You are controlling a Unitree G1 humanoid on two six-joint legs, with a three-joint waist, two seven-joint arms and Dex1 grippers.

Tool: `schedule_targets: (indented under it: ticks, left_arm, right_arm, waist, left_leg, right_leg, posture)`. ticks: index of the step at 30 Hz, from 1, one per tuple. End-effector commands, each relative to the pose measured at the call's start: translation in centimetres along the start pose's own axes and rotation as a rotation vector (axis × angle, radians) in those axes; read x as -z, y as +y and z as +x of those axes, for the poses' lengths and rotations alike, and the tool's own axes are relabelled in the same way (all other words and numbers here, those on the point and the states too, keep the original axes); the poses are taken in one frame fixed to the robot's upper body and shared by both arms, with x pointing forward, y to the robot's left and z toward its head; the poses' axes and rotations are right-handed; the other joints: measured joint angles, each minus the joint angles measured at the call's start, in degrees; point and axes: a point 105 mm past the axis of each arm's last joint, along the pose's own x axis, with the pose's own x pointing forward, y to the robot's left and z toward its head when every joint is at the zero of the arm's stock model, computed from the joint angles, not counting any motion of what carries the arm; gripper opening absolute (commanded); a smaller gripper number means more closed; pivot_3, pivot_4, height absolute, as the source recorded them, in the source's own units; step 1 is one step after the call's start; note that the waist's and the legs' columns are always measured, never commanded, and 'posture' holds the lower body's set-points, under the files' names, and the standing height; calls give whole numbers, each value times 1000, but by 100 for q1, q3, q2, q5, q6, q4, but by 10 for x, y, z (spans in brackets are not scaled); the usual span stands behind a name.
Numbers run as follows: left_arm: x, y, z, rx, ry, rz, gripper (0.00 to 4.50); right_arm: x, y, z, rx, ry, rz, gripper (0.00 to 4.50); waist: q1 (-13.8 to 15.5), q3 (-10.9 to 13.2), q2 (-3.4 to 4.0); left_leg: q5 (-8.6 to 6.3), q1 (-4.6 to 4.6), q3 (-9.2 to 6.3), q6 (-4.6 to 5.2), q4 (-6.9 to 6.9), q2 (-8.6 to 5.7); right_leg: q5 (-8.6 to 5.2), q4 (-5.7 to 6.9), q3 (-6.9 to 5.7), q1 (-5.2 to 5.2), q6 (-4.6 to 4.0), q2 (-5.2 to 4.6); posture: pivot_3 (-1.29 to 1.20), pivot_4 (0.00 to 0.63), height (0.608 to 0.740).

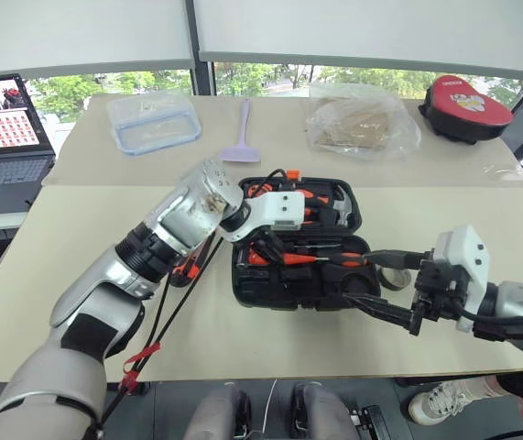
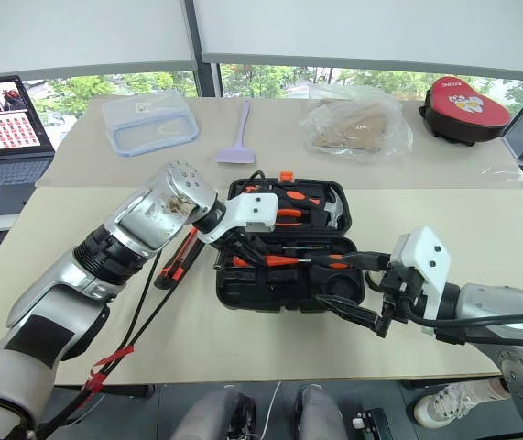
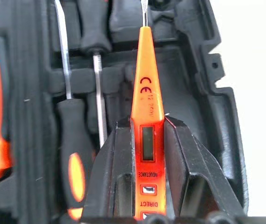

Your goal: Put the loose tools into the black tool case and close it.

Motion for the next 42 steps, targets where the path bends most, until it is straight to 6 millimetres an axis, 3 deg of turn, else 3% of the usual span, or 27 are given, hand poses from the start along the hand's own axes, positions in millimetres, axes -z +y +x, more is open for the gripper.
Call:
schedule_targets:
  ticks: [1,7,20,22,26,30,33,42]
  left_arm:
    - [2,-5,7,5,30,6,426]
    - [17,13,11,-79,86,-20,426]
    - [23,10,13,-58,105,-16,426]
    - [19,11,6,-63,83,-20,1434]
    - [10,10,-16,-72,16,-24,2890]
    - [-1,-3,-38,-26,-128,-24,4337]
    - [4,-3,-40,-53,-232,-52,3922]
    - [21,12,-12,-125,-459,-255,431]
  right_arm:
    - [-11,-1,-4,41,-42,-54,4500]
    - [-11,-2,-4,63,-50,-47,4500]
    - [-10,-5,-1,82,-68,-41,4500]
    - [-10,-6,-1,84,-68,-41,4500]
    - [-10,-7,-2,86,-69,-37,4500]
    - [-9,-7,-3,88,-69,-24,4500]
    - [-7,-7,-3,89,-65,-15,4500]
    - [-6,-10,-1,77,-52,-19,4500]
  waist:
    - [1,0,0]
    - [31,0,0]
    - [53,0,0]
    - [53,0,0]
    - [54,0,0]
    - [47,0,1]
    - [56,-2,3]
    - [74,-1,1]
  left_leg:
    - [0,-1,0,0,0,0]
    - [0,4,0,1,0,0]
    - [-1,2,0,4,0,0]
    - [-1,2,0,4,0,0]
    - [-1,0,0,5,0,0]
    - [-1,-2,0,5,0,1]
    - [-1,2,-1,5,0,1]
    - [1,5,-2,8,3,-7]
  right_leg:
    - [0,0,1,-1,0,0]
    - [1,1,3,2,-1,-1]
    - [1,3,6,-3,-1,0]
    - [1,3,6,-3,-2,0]
    - [1,4,6,-6,-2,0]
    - [1,5,7,-9,-2,-1]
    - [1,2,7,-4,-2,-2]
    - [1,3,6,4,-1,-3]
  posture:
    - [0,150,728]
    - [0,150,728]
    - [0,150,728]
    - [0,150,728]
    - [0,150,728]
    - [0,150,728]
    - [0,150,728]
    - [0,150,728]
